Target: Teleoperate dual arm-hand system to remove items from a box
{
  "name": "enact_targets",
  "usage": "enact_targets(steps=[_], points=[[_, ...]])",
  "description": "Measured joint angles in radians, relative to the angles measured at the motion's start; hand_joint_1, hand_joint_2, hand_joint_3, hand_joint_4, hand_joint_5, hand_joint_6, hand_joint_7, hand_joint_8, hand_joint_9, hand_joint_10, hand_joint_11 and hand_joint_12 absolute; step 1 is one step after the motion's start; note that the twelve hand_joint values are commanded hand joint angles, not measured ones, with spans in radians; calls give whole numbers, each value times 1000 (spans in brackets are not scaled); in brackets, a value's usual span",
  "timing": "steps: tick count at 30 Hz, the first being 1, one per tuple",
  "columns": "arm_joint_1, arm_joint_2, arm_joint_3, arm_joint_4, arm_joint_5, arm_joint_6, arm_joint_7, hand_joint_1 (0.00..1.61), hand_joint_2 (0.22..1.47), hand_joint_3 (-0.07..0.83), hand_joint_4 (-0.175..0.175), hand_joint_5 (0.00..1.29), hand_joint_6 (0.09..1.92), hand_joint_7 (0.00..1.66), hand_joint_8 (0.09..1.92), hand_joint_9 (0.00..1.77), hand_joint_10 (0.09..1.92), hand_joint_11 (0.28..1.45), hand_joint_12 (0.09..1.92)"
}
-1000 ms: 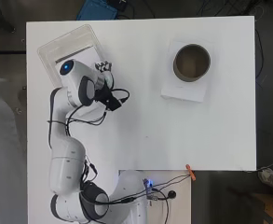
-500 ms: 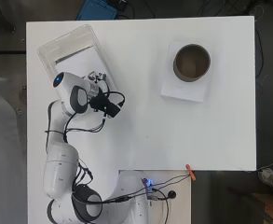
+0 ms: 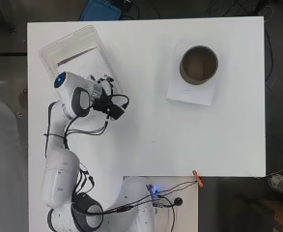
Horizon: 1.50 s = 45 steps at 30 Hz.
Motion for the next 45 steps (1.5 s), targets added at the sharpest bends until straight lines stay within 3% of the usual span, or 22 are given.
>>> enact_targets(steps=[1, 3, 5, 11, 18, 22, 23, 24, 25, 26, 27, 28, 30, 31, 33, 34, 36, 38, 42, 44, 45], points=[[51, -10, -22, -13, -9, 20, 33, 234, 1153, -11, 18, 345, 398, 477, 367, 564, 447, 587, 188], [130, -20, -41, -16, -7, 32, 92, 57, 1008, -14, -17, 129, 98, 226, 92, 346, 120, 491, 87], [190, -29, -52, -6, 11, 21, 170, 12, 953, -10, -24, 75, 87, 200, 87, 320, 87, 466, 87], [132, -46, -76, 5, 41, 5, 323, 3, 951, 4, -21, 106, 87, 235, 87, 347, 87, 456, 87], [74, -48, -49, 11, 117, 50, 148, 116, 938, -2, -5, 73, 87, 130, 87, 271, 87, 402, 87], [48, -47, -30, 15, 144, 47, 44, 366, 905, -15, -4, 45, 87, 116, 87, 284, 87, 402, 87], [30, -51, -15, 17, 148, 42, 20, 597, 994, 1, 16, 250, 87, 337, 87, 507, 87, 517, 87], [2, -55, 5, 22, 156, 32, 0, 842, 1087, 23, -27, 480, 426, 520, 592, 750, 575, 631, 445], [-18, -55, 15, 21, 167, 30, -13, 1008, 1155, 23, -80, 626, 739, 638, 1049, 872, 1110, 670, 925], [-34, -50, 16, 18, 190, 31, -35, 1105, 1194, 16, -123, 701, 921, 711, 1315, 924, 1437, 669, 1245], [-37, -46, 7, 14, 221, 26, -67, 1156, 1215, 9, -149, 736, 1017, 755, 1446, 946, 1595, 657, 1417], [-34, -43, -7, 13, 257, 11, -111, 1181, 1222, 4, -155, 752, 1069, 787, 1491, 953, 1647, 646, 1498], [-22, -40, -29, 7, 305, -25, -196, 1191, 1221, 0, -126, 747, 1138, 840, 1438, 938, 1537, 614, 1500], [-9, -40, -34, 0, 311, -43, -223, 1245, 1206, -1, -117, 735, 1164, 843, 1363, 932, 1427, 580, 1331], [24, -43, -55, -9, 314, -69, -222, 1298, 1209, 1, -89, 677, 1335, 806, 1297, 876, 1317, 601, 757], [49, -47, -85, -9, 317, -79, -209, 1318, 1195, 0, -95, 684, 1294, 818, 1250, 915, 1284, 624, 757], [123, -65, -176, -19, 335, -73, -198, 1248, 1195, -1, -112, 730, 1194, 886, 1273, 1003, 1217, 642, 1158], [241, -91, -319, -45, 367, -41, -212, 1225, 1197, 0, -143, 760, 1123, 904, 1327, 1024, 1369, 661, 1476], [448, -155, -636, -81, 393, -19, -218, 1212, 1222, 2, -174, 742, 1095, 856, 1476, 1069, 1639, 729, 1720], [522, -183, -728, -110, 375, -13, -194, 1031, 1219, 1, 48, 769, 1210, 899, 1400, 1100, 1704, 751, 1761], [545, -191, -761, -122, 362, -10, -183, 982, 1217, 0, 111, 778, 1239, 922, 1349, 1112, 1712, 759, 1773]])
